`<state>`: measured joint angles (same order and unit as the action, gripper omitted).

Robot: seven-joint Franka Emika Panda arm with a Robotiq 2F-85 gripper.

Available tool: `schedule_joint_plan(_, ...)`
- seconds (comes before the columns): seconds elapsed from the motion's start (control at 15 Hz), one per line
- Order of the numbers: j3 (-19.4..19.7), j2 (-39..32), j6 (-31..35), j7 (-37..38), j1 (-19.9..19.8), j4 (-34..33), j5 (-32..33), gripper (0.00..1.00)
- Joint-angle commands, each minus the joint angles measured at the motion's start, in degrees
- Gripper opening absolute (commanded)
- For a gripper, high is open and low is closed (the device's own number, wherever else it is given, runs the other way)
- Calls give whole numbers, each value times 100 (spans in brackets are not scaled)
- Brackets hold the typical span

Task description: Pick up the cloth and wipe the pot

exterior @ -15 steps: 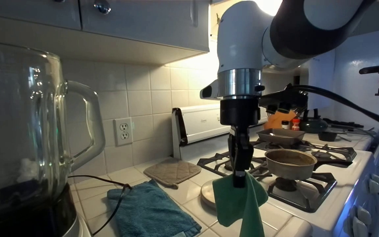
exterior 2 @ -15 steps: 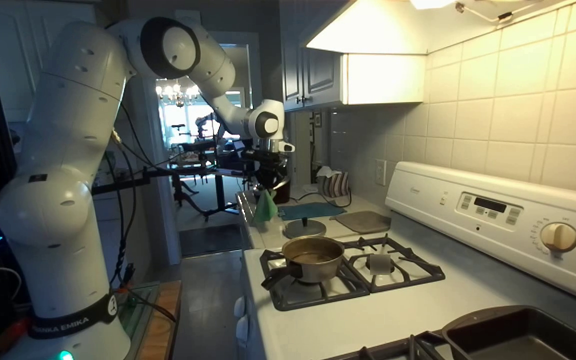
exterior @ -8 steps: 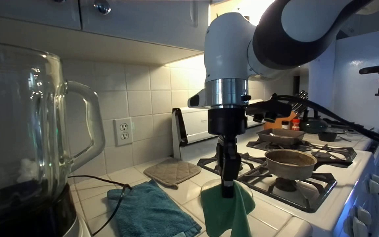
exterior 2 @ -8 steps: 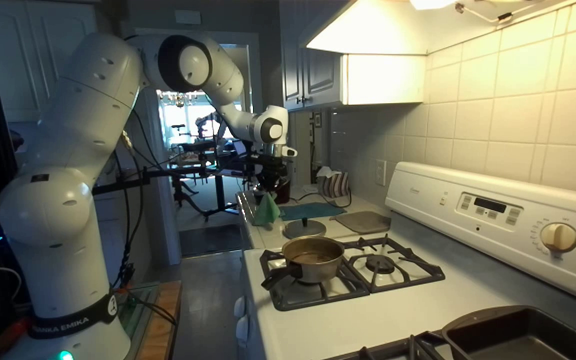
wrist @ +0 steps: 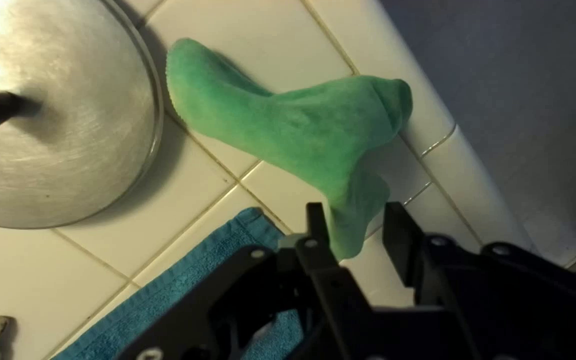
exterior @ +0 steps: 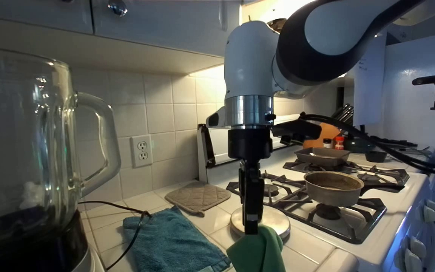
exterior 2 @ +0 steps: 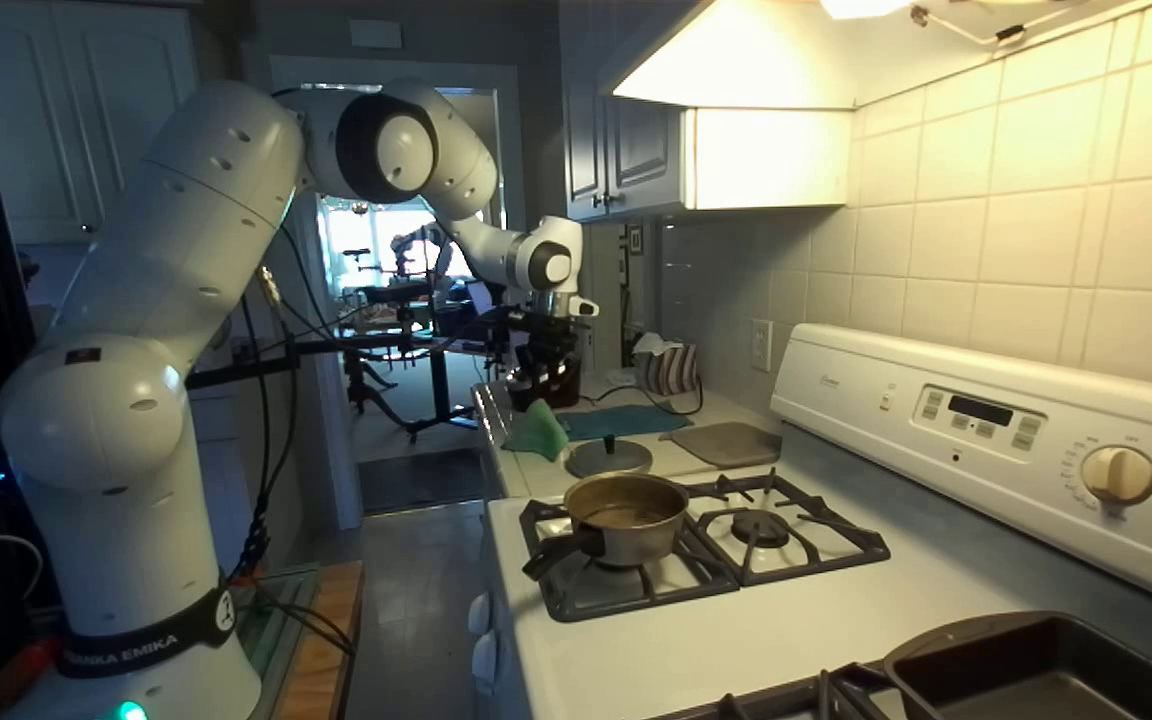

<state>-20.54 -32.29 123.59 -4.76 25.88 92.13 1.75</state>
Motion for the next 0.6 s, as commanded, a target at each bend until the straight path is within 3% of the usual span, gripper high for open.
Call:
schedule_joint_plan(0.0, 96, 6, -40, 85, 123, -216, 52, 67)
schedule_joint_plan(0.27, 131, 258, 122, 257, 68, -89, -17, 95)
schedule_joint_plan(0.53, 286, 696, 383, 758, 10, 308, -30, 100)
